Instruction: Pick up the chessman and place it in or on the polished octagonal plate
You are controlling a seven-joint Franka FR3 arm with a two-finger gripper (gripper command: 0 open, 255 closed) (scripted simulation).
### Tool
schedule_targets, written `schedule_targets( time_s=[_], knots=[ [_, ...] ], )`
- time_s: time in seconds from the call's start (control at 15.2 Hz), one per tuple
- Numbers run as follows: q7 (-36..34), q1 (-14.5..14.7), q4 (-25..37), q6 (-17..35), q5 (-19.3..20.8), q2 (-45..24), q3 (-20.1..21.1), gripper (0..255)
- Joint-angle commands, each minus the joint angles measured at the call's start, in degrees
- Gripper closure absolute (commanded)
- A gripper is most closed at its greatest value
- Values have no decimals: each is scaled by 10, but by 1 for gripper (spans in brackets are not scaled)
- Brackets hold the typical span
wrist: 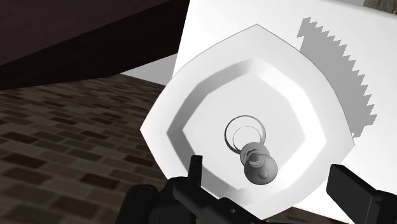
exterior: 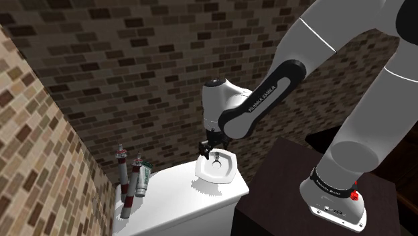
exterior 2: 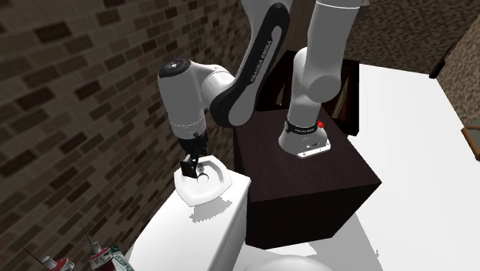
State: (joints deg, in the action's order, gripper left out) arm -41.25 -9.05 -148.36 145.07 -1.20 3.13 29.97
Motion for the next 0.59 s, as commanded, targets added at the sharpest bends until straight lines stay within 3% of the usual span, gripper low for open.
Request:
schedule_targets(
  time_s=[0.0, 0.07, 0.53],
  knots=[
    [22, 3, 7, -41, -29, 36, -2, 0],
    [28, 6, 12, -59, -38, 51, -4, 0],
    [28, 7, 12, -59, -38, 51, -5, 0]
  ],
)
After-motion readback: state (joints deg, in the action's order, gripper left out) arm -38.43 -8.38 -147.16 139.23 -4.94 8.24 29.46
